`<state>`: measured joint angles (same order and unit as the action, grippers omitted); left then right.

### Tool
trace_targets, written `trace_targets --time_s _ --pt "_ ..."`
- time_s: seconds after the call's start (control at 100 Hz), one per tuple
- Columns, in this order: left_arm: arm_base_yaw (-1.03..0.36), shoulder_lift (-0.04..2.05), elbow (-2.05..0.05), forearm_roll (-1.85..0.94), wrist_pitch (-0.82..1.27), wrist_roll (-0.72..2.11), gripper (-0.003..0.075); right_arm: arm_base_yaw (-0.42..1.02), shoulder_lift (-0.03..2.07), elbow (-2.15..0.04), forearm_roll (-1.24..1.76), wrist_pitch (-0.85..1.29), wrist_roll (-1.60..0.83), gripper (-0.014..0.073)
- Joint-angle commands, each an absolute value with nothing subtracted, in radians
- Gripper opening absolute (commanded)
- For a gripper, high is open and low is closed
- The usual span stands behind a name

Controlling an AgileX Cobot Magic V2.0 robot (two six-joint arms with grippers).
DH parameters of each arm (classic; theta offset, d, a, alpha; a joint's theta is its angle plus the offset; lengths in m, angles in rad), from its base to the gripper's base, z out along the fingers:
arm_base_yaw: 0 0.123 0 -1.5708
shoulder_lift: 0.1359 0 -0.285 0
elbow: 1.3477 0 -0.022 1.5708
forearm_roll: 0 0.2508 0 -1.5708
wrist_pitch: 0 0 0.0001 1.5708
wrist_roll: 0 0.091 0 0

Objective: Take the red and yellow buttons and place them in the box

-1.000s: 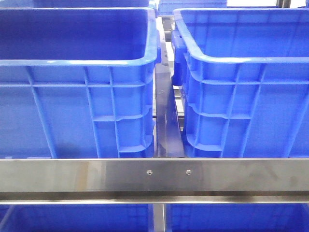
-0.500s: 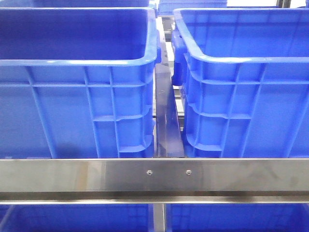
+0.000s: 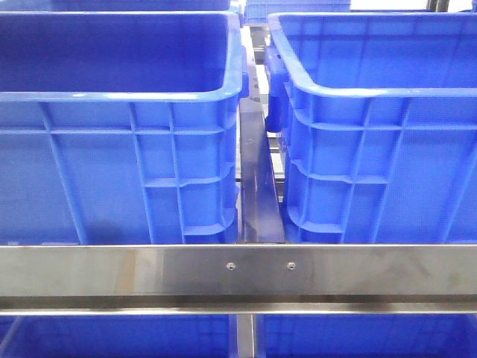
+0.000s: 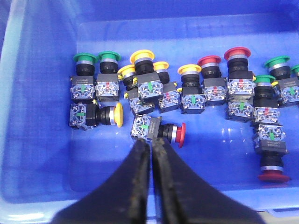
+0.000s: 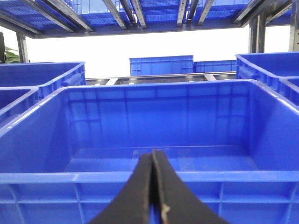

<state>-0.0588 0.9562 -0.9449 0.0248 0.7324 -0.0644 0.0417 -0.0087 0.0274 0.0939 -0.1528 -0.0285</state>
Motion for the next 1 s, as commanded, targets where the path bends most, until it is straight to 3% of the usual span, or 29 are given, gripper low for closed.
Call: trace_targets --time_s 0.0,0.14,0.21,0.51,0.75,0.99 --pt "-0.057 0.947 -0.982 0.015 0.674 -0.066 0.0158 0.043 -0.035 0.008 0.088 -0.236 -0.032 -0.0068" --pt "-0.057 0.947 -0.982 0.012 0.674 -0.066 0.0407 0.043 -0.035 0.008 0.088 -0.236 -0.032 -0.0068" --pt "-0.057 0.947 -0.982 0.012 0.672 -0.066 0.0470 0.043 -0.035 0.008 0.088 -0.236 -0.032 -0.0068" --pt "-0.162 1.034 -1.031 -0.025 0.670 -0.066 0.0477 0.043 -0.035 0.008 0.088 -0.236 -0.032 -0.0068" --pt "-0.294 1.246 -1.162 -0.025 0.670 -0.095 0.0476 0.043 -0.035 0.008 0.088 -0.236 -0.032 -0.0068" --pt "-0.339 1.467 -1.316 -0.025 0.672 -0.097 0.0475 0.043 -0.035 0.008 0.088 -0.236 -0.032 -0.0068"
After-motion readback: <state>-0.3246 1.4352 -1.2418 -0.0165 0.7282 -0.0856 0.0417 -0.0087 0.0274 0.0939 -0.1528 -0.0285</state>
